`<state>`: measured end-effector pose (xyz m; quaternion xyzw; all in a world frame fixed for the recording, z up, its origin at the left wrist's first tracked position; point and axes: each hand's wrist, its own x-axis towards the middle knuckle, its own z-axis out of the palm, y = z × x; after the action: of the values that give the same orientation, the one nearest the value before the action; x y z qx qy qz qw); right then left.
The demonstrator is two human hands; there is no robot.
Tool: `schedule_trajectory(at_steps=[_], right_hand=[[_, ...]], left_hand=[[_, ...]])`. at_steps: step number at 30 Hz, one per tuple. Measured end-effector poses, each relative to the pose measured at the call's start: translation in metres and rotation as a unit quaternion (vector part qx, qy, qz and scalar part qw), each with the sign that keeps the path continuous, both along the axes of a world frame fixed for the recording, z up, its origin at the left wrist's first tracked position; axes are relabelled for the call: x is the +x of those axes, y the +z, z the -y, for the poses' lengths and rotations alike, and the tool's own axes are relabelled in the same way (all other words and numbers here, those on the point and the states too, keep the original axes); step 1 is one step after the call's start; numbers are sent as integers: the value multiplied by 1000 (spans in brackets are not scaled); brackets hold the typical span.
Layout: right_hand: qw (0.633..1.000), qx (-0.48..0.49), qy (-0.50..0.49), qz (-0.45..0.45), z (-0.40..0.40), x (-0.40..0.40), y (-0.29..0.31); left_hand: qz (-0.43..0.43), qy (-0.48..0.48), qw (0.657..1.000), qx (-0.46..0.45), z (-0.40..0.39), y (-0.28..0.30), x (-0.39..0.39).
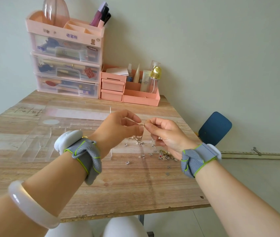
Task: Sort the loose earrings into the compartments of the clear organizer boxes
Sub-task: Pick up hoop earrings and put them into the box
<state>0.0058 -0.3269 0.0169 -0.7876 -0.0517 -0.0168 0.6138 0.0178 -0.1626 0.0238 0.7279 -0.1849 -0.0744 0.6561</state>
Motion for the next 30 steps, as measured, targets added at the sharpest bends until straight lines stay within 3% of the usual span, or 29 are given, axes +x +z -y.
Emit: schedule_trajectory(at_steps=[7,15,30], right_hand=[[997,-28,-77,16,19,4,6],[976,-192,-106,4,42,1,-3],[953,-218,-210,-4,71,16,-15]], left_hand=[[-9,38,999,0,4,4,8],[-6,38,999,33,7,-5,7],[-15,48,999,10,3,-4,5]])
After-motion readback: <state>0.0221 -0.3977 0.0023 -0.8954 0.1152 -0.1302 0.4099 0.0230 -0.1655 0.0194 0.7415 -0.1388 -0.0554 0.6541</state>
